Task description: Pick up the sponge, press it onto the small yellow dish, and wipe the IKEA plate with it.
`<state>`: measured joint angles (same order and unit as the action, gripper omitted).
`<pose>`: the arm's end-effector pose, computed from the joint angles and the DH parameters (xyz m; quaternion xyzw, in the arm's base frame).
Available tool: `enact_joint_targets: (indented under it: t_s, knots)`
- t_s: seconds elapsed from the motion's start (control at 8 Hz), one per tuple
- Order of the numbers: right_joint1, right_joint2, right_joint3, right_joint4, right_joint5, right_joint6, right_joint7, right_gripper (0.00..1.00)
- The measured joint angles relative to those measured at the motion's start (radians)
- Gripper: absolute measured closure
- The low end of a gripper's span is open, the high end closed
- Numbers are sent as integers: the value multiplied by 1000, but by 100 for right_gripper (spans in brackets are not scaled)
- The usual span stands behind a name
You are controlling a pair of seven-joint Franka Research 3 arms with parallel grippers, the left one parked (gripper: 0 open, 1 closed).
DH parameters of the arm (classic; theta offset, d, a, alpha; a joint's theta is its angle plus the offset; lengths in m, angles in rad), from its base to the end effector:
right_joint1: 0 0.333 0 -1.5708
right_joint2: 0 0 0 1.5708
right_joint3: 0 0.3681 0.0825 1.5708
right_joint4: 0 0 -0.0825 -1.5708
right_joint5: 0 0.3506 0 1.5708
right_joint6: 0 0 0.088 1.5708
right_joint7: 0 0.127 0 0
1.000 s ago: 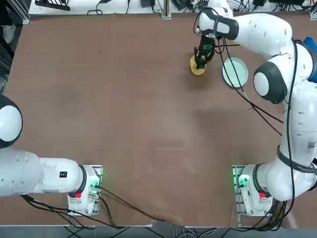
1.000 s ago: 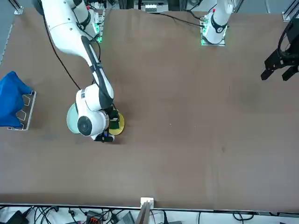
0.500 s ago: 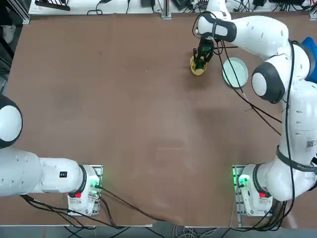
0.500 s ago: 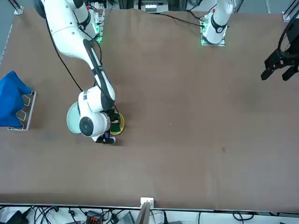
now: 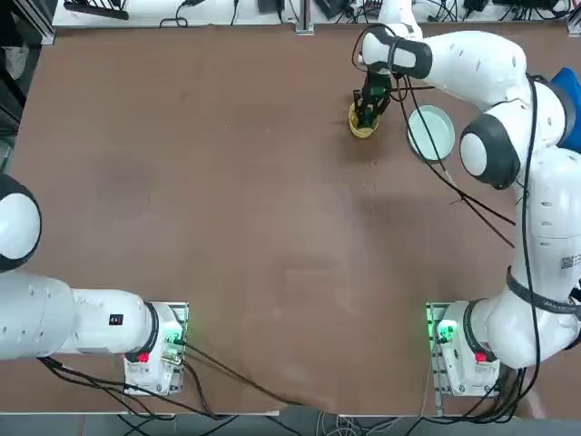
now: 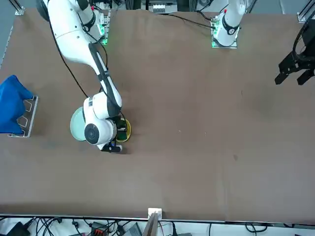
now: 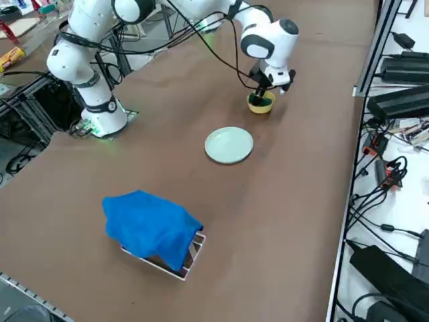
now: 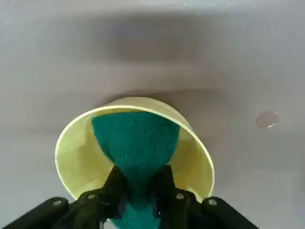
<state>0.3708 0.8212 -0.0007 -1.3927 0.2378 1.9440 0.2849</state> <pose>0.6528 0.2751 0.2353 -0.9855 0.0157 0.1597 0.0549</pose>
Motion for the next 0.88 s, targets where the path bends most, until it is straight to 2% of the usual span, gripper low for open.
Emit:
enact_joint_targets:
  t_s: [0.88]
  knots:
    - [0,7,0,1,0,1,-2,71]
